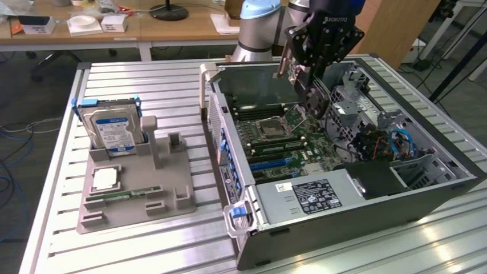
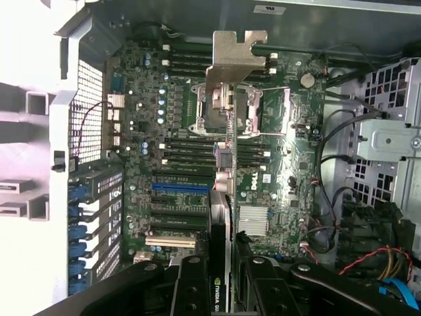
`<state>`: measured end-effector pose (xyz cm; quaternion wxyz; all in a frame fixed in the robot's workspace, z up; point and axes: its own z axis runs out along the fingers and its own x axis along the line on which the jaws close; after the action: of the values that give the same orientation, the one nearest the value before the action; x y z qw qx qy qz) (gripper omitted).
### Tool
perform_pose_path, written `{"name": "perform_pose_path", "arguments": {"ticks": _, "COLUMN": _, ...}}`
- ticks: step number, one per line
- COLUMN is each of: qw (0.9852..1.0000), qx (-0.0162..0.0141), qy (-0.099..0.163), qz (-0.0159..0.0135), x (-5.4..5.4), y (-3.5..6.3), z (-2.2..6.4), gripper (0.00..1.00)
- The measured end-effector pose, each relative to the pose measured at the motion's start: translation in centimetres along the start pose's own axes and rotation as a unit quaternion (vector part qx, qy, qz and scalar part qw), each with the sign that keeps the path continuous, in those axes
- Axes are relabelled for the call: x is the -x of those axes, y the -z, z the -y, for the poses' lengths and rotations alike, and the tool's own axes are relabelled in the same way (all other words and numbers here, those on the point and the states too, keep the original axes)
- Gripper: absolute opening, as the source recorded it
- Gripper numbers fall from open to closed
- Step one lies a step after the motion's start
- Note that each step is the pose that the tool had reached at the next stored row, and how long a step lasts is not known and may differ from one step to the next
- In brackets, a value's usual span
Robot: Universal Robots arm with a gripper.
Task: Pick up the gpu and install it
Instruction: 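Insert the gpu into the slot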
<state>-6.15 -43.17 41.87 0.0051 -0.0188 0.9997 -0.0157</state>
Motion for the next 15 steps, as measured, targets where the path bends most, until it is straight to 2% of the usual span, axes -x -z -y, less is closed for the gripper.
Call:
{"name": "perform_pose_path", "arguments": {"ticks": 5, "qw": 1.0000, "qx": 0.0001, "qy": 0.003, "qz": 0.0002, "x": 0.00, "y": 0.00, "z": 0.00, "gripper": 0.26}}
{"name": "perform_pose_path", "arguments": {"ticks": 15, "qw": 0.9988, "qx": 0.0005, "qy": 0.048, "qz": 0.0015, "x": 0.00, "y": -0.06, "z": 0.00, "gripper": 0.26}}
